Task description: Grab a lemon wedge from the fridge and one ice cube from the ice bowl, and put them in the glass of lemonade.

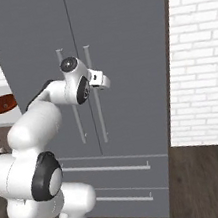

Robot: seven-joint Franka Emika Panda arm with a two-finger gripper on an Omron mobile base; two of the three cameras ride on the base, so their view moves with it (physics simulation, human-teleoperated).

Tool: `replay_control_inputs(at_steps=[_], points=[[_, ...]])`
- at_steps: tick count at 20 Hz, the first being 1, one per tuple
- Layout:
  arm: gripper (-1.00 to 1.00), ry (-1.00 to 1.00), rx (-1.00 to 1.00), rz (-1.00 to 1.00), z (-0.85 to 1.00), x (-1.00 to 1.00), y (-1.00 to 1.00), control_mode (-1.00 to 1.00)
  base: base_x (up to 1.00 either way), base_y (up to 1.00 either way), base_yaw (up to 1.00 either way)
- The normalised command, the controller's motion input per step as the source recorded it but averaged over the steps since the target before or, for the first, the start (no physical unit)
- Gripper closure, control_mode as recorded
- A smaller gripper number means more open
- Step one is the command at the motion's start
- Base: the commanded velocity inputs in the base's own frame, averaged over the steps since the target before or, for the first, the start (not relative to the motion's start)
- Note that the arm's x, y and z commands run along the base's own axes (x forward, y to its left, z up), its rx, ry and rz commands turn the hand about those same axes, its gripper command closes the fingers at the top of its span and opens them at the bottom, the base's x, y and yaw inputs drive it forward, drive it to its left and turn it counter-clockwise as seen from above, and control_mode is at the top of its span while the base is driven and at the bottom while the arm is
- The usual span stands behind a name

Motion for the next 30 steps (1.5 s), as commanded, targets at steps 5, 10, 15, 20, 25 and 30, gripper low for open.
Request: replay_control_inputs(at_steps=[5,10,15,20,25,30], points=[[-1.00,0.00,0.00,0.00,-0.49,0.49,0.00,-1.00,0.00,0.00,0.00],[-1.00,0.00,0.00,0.00,-0.42,0.62,0.00,-1.00,0.00,0.00,0.00],[1.00,0.00,0.00,0.00,-0.01,0.20,0.02,-1.00,0.00,0.00,0.00],[1.00,0.01,0.00,0.00,0.00,0.02,0.02,-1.00,0.00,0.00,0.00],[1.00,0.00,0.00,0.00,0.00,0.00,0.00,-1.00,0.00,0.00,0.00],[1.00,0.00,0.00,0.00,0.00,0.00,-0.48,-1.00,0.00,0.00,0.00]])
